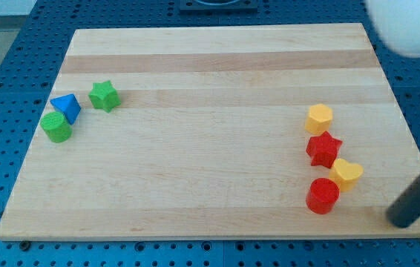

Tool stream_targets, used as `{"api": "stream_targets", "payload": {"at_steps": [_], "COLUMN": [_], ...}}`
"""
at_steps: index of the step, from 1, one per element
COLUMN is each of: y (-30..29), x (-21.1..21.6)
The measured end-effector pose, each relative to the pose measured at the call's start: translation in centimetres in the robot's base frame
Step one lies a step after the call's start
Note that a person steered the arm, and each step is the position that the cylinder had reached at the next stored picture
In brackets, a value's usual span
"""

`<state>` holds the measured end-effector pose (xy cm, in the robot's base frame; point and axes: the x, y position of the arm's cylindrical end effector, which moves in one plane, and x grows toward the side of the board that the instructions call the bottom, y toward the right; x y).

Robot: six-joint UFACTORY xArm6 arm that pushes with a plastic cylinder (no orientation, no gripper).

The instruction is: Push the red star into the yellow hexagon

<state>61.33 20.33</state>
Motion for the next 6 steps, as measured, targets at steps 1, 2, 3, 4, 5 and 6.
{"api": "stream_targets", "payload": {"at_steps": [1,2,3,4,5,6], "y": [-6.2,-6.2,-4.5,-3.3,-3.4,-4.1], "x": [-0.8,-4.6,-8.5,-12.4,-14.1,-13.9]}}
